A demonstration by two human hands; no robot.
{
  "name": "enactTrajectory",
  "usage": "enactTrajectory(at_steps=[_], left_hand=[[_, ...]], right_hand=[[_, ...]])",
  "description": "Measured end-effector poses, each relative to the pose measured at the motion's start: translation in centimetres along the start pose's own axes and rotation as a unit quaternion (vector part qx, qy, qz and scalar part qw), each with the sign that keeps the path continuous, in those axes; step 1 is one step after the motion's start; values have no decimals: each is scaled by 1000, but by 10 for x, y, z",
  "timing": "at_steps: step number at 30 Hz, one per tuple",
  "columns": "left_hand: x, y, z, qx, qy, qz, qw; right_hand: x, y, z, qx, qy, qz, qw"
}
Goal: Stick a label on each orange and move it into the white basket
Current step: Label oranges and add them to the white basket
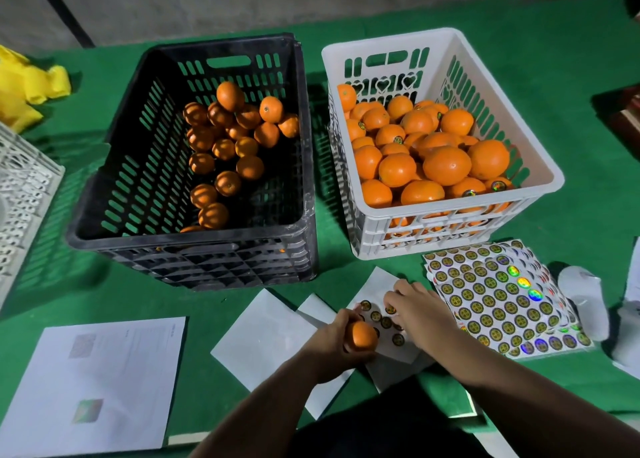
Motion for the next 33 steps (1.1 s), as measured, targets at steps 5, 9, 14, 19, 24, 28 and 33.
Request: enactTrajectory(at_steps=[5,9,14,19,24,28,33], left_hand=[[-1,0,2,1,5,7,1000],[-2,0,1,3,3,4,1000],[-2,-1,1,5,3,11,1000],[-2,0,1,7,2,4,1000],[-1,0,0,10,6,3,1000],[-1,0,0,7,8,0,1000],[1,0,-2,-2,8,-2,1000]], right_hand=[[-9,5,-1,-3,25,21,999],[-6,6,-5,-1,52,16,999],[15,7,-1,46,83,-28,995],[17,8,-2,81,98,-60,990],[16,8,-2,68,98,-28,992],[12,13,1,88,95,-19,991],[3,5,3,107,103,21,989]])
Point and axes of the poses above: each hand's wrist, its own x-axis away from the middle knuckle, its own y-axis out of the back of the hand, z = x × y, the point moved 5 cm from there along -x, towards the middle knuckle, and after that the axes turned 15 degrees about y, right-handed, at the moved point
